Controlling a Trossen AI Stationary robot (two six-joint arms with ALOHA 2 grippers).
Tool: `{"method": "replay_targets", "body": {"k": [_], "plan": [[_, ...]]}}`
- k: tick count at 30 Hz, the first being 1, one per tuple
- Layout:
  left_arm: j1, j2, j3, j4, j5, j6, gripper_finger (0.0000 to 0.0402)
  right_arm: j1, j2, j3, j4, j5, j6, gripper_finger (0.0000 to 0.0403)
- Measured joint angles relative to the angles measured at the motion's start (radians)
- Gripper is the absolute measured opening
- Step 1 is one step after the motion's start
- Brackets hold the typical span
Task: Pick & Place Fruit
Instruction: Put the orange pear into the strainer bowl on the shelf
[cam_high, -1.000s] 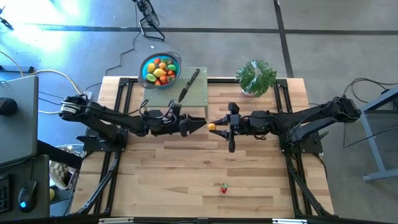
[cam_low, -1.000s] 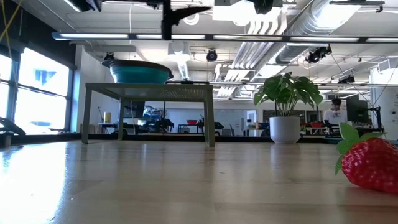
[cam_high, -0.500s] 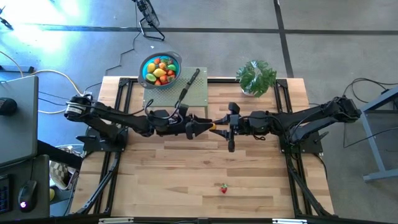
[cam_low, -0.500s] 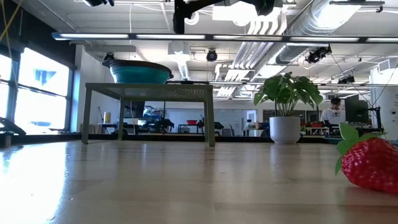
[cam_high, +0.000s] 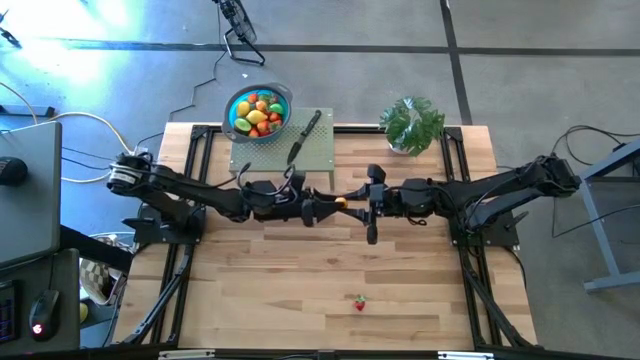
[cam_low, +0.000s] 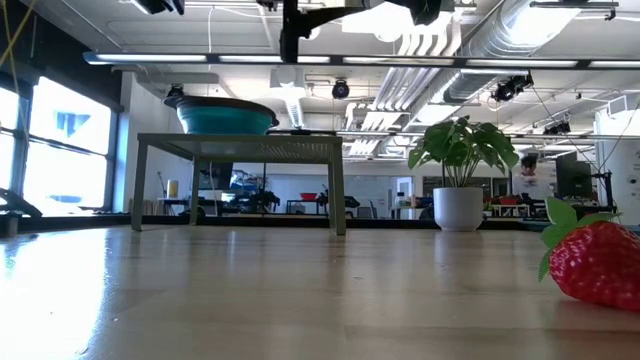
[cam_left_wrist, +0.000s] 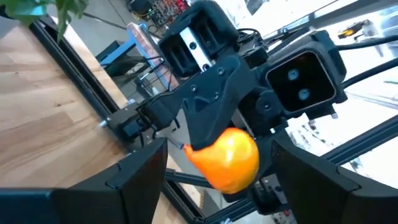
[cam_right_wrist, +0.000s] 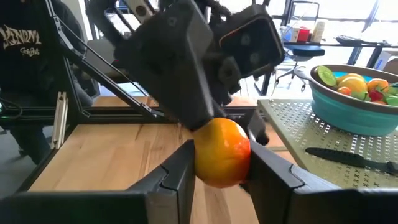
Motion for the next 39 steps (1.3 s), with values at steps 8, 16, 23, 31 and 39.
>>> {"method": "replay_targets", "body": {"k": [8,16,23,31,39], "plan": [[0.001,0.043,0.0,0.08,0.0,-0.022,0.028,0.0,0.0,0.0,-0.007,0.0,0.003,0.0115],[-0.005,0.043,0.0,0.106,-0.025,-0.078,0.028,0.0,0.0,0.0,-0.008,-0.007,0.007,0.0115],[-0.005,0.043,0.0,0.124,-0.04,-0.03,0.028,-0.001,0.0,0.0,-0.008,-0.007,0.007,0.0114],[-0.005,0.043,0.038,0.086,-0.042,0.029,0.028,-0.001,0.0,0.001,-0.006,-0.008,0.008,0.0114],[-0.004,0.043,0.086,-0.006,-0.043,0.048,0.028,-0.001,-0.001,0.002,-0.006,-0.008,0.008,0.0115]]}}
